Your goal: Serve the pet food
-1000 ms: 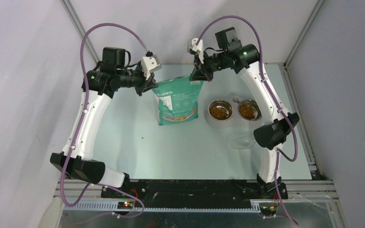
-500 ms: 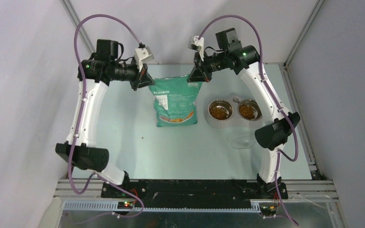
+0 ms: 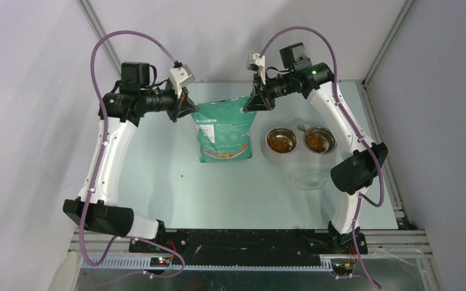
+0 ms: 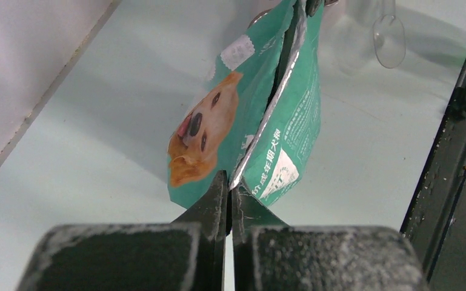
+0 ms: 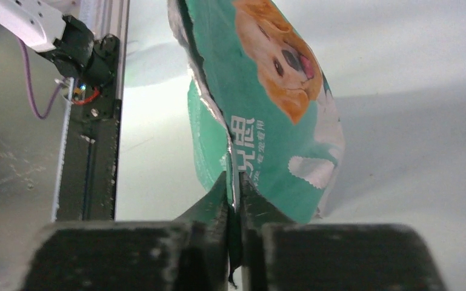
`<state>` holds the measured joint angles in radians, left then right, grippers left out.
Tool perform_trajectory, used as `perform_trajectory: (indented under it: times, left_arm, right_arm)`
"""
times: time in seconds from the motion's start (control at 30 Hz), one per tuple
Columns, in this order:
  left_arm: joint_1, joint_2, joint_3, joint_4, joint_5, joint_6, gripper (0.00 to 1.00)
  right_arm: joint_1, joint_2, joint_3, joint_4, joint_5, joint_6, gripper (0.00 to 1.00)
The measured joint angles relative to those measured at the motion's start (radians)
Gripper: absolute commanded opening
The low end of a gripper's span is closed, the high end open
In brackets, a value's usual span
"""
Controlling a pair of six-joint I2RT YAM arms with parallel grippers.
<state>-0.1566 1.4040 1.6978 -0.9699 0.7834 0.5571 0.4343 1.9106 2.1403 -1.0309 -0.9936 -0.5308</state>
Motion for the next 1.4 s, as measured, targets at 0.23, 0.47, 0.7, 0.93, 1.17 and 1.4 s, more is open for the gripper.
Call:
perform_trajectory:
  times: [0.23, 0.47, 0.7, 0.93, 1.17, 1.4]
  left_arm:
    - [-0.016, 0.001, 0.000, 0.044, -0.027, -0.051, 0.69]
    - [-0.154, 0.044, 0.039, 0.160, -0.050, -0.087, 0.55]
    - [-0.190, 0.231, 0.235, 0.074, -0.025, -0.036, 0.22]
    - [-0.190, 0.246, 0.283, -0.058, -0.024, 0.061, 0.25]
    - [-0.195, 0.253, 0.317, -0.148, -0.047, 0.139, 0.01]
    - [-0.196, 0.264, 0.341, -0.181, -0.049, 0.158, 0.00]
  right_arm:
    - [-0.010, 0.000, -0.006, 0.023, -0.022, 0.018, 0.00]
    - [-0.009, 0.000, -0.008, 0.034, -0.023, 0.026, 0.00]
    - [-0.005, -0.001, -0.012, 0.050, -0.021, 0.026, 0.00]
    - [0.002, -0.002, -0.014, 0.058, -0.019, 0.027, 0.00]
    - [0.002, -0.003, -0.014, 0.061, -0.012, 0.026, 0.04]
    - [0.016, -0.024, -0.019, 0.146, -0.021, 0.050, 0.51]
